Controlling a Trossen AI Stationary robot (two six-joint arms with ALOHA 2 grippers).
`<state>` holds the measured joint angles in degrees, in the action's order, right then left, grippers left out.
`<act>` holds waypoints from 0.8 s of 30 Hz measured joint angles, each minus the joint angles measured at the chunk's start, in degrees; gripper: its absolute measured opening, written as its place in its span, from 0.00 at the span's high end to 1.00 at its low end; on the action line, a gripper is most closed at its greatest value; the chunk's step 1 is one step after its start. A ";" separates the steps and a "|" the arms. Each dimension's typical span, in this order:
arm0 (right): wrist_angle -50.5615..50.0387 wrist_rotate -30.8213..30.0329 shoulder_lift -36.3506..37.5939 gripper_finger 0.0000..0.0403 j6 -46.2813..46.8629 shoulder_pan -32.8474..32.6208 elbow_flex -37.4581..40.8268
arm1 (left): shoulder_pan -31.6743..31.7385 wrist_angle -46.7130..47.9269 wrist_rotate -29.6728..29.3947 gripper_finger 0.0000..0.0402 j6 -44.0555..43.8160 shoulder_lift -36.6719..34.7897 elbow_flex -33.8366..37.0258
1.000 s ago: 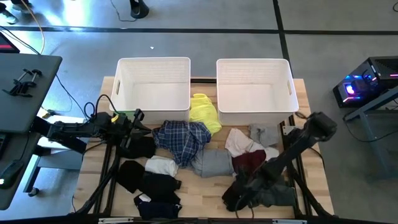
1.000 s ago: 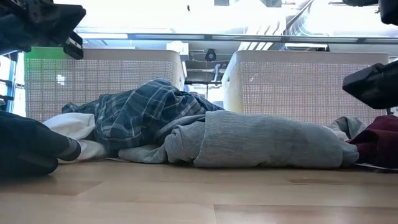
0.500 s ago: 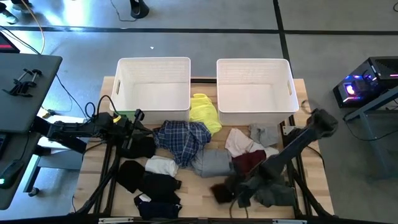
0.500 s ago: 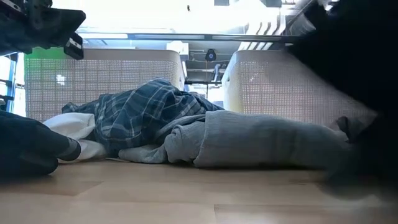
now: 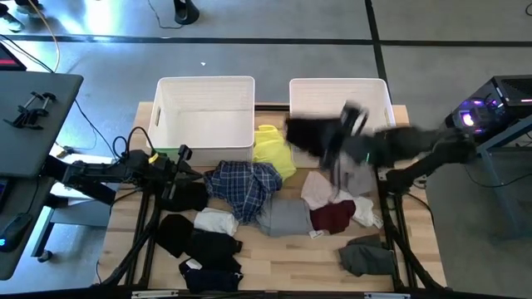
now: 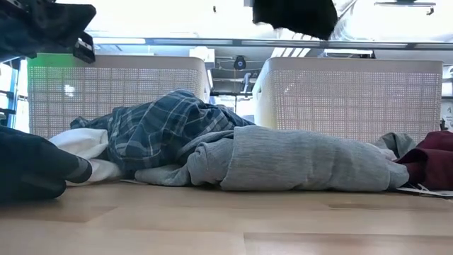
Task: Sort clothes
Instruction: Put the black shorts into the right white laundry bin
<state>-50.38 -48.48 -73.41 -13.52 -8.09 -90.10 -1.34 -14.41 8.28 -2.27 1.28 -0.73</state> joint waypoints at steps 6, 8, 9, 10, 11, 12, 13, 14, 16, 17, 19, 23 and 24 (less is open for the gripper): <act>-1.11 18.06 2.09 0.98 -4.55 24.48 4.48 | -1.10 -0.09 0.00 0.99 1.03 0.00 0.00; -0.91 26.02 1.78 0.98 -4.57 31.00 7.35 | -1.14 -0.09 0.04 0.99 1.03 0.00 0.00; -0.77 29.52 1.46 0.98 -4.57 33.68 9.23 | -1.14 -0.09 0.02 0.99 1.03 0.00 0.00; -0.82 32.51 0.95 0.98 -4.57 36.00 11.26 | -1.14 -0.09 0.02 0.99 1.03 0.00 0.00; -0.82 34.55 0.43 0.98 -4.57 38.03 13.48 | -1.14 -0.09 0.02 0.99 1.03 0.00 0.00; -0.75 36.14 -0.13 0.98 -4.55 39.68 15.82 | -1.14 -0.07 0.02 0.99 1.01 0.00 0.00; -0.42 37.06 -0.55 0.98 -4.58 41.14 18.06 | -1.14 -0.09 0.02 0.99 1.01 0.00 0.00; 0.31 37.98 -0.94 0.98 -4.58 42.54 20.18 | -1.14 -0.09 0.02 0.99 1.01 0.00 0.00; 2.35 39.42 -2.00 0.98 -4.77 44.93 24.24 | -1.14 -0.21 0.03 0.99 0.99 0.00 0.00; 3.13 40.36 -2.81 0.98 -4.80 45.97 26.02 | -1.14 -0.41 0.04 0.99 0.91 0.00 0.00; 4.67 41.97 -4.56 0.98 -4.76 47.76 29.09 | -1.14 -0.72 0.04 0.99 0.88 0.00 0.00; 6.83 44.30 -8.59 0.98 -3.25 50.73 31.81 | -1.14 -1.33 0.06 0.99 0.86 0.00 0.00; 6.51 44.85 -9.76 0.98 -2.80 51.42 32.01 | -1.14 -1.53 0.04 0.99 0.83 0.00 0.00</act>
<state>-43.87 -3.63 -83.17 -16.33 43.34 -58.09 -2.48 -15.94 8.32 -1.43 1.28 -0.73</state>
